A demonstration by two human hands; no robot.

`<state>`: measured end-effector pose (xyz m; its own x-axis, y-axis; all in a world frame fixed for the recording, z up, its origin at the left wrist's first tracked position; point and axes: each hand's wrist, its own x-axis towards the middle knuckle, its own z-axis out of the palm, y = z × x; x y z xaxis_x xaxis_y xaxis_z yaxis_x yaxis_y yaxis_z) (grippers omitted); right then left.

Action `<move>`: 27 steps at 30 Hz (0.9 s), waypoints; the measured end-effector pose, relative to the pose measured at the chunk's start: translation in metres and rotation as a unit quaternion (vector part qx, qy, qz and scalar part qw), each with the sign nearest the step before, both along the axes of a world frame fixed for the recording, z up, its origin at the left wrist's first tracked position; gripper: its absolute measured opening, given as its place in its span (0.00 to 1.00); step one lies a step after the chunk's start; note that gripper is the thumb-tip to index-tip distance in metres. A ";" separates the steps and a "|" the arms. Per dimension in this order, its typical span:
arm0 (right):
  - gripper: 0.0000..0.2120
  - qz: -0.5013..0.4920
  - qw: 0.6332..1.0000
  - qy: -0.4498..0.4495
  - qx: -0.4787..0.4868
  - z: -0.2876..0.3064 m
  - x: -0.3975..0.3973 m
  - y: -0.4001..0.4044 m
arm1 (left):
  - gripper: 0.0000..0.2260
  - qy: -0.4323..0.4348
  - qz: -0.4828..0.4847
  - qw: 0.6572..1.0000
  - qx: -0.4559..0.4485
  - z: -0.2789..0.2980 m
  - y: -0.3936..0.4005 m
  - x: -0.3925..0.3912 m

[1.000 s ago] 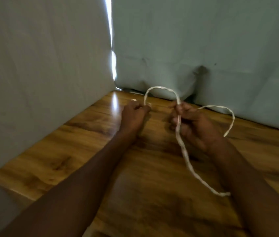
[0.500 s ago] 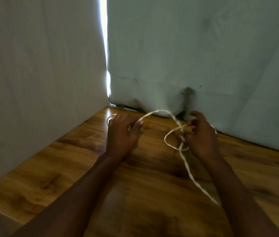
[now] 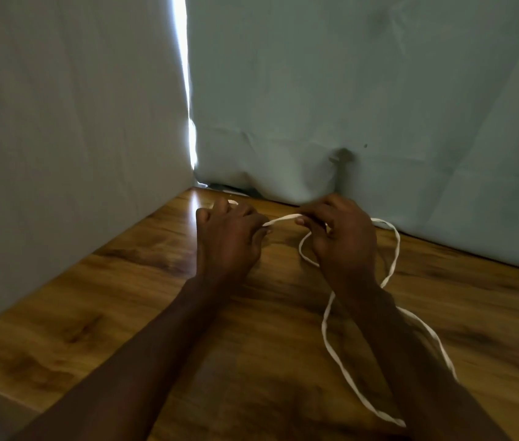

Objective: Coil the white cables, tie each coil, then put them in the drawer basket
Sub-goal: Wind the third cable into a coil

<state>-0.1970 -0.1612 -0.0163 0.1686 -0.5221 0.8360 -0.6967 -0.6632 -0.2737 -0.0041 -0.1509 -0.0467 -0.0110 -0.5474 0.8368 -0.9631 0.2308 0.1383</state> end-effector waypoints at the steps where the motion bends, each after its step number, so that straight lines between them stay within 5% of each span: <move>1: 0.06 -0.007 1.000 -0.009 -0.013 0.003 -0.003 0.002 | 0.07 -0.004 0.011 1.000 0.013 -0.001 0.000 0.000; 6: 0.06 -0.077 0.995 -0.062 0.000 0.011 -0.035 -0.008 | 0.08 0.089 0.108 0.989 0.045 0.000 -0.008 0.019; 11: 0.06 -0.025 0.995 -0.053 0.083 0.002 -0.027 -0.006 | 0.07 0.391 -0.092 0.909 0.111 -0.008 -0.022 0.025; 15: 0.07 0.126 0.964 -0.186 0.139 0.005 -0.010 -0.001 | 0.32 0.408 -0.114 0.880 0.212 -0.011 -0.029 0.021; 17: 0.08 0.184 0.923 -0.276 0.197 0.009 -0.012 0.000 | 0.36 0.488 -0.162 0.821 0.248 -0.009 -0.029 0.022; 20: 0.08 0.192 0.890 -0.315 0.269 0.008 -0.018 -0.003 | 0.13 0.554 -0.258 0.744 0.270 0.000 -0.019 0.015; 22: 0.08 0.159 0.897 -0.312 0.268 0.007 -0.020 -0.004 | 0.09 0.627 -0.297 0.669 0.266 0.008 -0.015 0.013; 23: 0.07 0.121 0.911 -0.299 0.256 0.006 -0.021 -0.007 | 0.10 0.681 -0.323 0.600 0.269 0.011 -0.013 0.017; 25: 0.06 -0.003 0.947 -0.222 0.230 0.002 -0.025 -0.011 | 0.11 0.791 -0.394 0.403 0.237 0.017 -0.012 0.029; 27: 0.05 -0.113 0.960 -0.120 0.228 -0.002 -0.027 -0.011 | 0.09 0.840 -0.425 0.299 0.156 0.015 -0.013 0.042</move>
<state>-0.2243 -0.1719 -0.0180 -0.1607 -0.8430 0.5133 -0.6899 -0.2760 -0.6693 0.0382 -0.1641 -0.0320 0.0352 -0.9987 -0.0379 0.9139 0.0168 0.4055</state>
